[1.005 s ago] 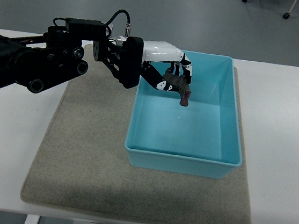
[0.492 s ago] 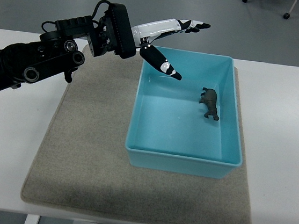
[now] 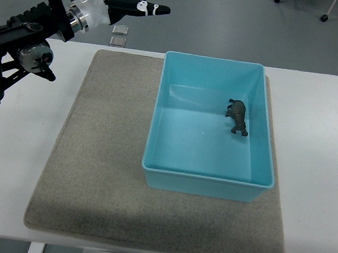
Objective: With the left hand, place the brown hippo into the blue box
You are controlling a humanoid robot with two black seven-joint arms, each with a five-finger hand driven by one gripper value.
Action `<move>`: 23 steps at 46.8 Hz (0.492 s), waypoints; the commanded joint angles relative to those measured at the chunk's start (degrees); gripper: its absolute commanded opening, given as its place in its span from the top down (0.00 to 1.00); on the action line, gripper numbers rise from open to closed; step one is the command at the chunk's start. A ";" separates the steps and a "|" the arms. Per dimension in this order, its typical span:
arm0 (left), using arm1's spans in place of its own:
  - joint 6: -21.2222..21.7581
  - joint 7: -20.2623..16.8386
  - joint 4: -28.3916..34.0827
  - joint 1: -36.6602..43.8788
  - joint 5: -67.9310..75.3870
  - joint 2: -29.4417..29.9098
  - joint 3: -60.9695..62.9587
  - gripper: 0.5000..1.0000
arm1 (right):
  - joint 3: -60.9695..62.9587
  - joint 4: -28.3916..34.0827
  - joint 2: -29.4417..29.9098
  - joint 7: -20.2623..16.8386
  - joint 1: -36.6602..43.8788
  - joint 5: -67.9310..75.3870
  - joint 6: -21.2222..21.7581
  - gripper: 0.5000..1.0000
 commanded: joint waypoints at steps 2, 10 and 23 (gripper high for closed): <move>-3.81 3.67 0.97 2.18 -4.87 1.16 -1.35 0.00 | 0.00 0.00 0.00 0.00 0.00 0.00 -0.01 0.13; -8.29 16.24 3.69 6.04 -20.25 2.66 -5.30 0.00 | 0.00 0.00 0.00 0.00 0.00 0.00 -0.01 0.13; -12.52 29.42 7.74 12.46 -26.06 1.96 -19.53 0.00 | 0.00 0.00 0.00 0.00 0.00 0.00 -0.01 0.13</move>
